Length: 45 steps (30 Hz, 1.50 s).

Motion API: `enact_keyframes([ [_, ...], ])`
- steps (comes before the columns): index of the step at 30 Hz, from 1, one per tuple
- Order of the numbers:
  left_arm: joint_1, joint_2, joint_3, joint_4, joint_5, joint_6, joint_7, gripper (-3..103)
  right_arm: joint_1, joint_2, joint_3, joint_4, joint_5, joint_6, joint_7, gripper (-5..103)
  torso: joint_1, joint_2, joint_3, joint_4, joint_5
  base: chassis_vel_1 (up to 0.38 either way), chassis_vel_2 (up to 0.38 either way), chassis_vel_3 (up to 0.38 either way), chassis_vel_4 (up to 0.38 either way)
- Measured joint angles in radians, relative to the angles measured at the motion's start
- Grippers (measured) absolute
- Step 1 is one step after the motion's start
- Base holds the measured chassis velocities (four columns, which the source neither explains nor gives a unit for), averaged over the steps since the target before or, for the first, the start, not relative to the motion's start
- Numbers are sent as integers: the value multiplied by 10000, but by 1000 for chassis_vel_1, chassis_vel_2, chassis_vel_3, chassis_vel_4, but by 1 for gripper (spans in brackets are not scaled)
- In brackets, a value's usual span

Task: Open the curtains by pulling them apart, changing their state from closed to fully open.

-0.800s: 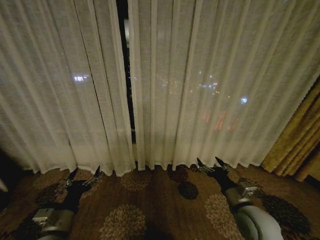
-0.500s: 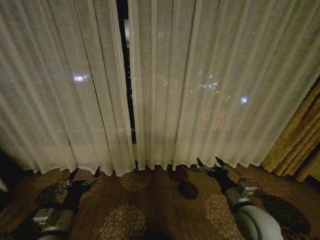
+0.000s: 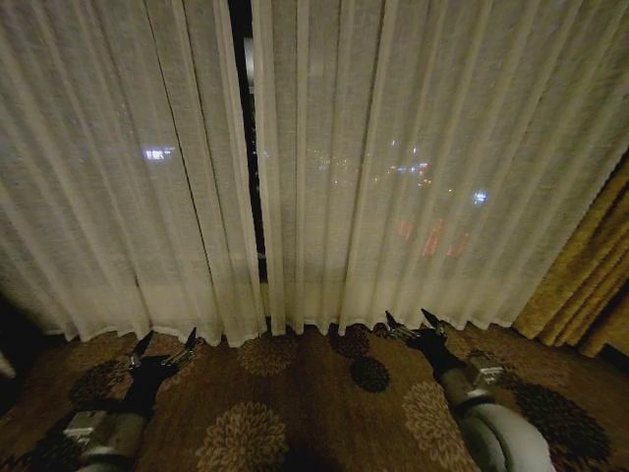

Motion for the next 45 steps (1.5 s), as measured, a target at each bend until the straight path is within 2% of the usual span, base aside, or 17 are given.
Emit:
enact_keyframes([
  [15,193,-92,-94,-49,14,-179,137,100,57,-42,-39,-35,-45,24,-160,100,-1,1,-1,-1,0,-2,63,3,-61],
  [29,342,-158,-113,-43,35,-326,196,100,42,-60,-28,-33,-47,29,-207,100,5,-3,1,1,-7,-24,373,14,-389],
  [45,222,-94,-58,107,43,-368,224,100,129,-65,-130,-167,-86,29,-342,100,0,0,0,-1,2,-165,330,162,-346],
])
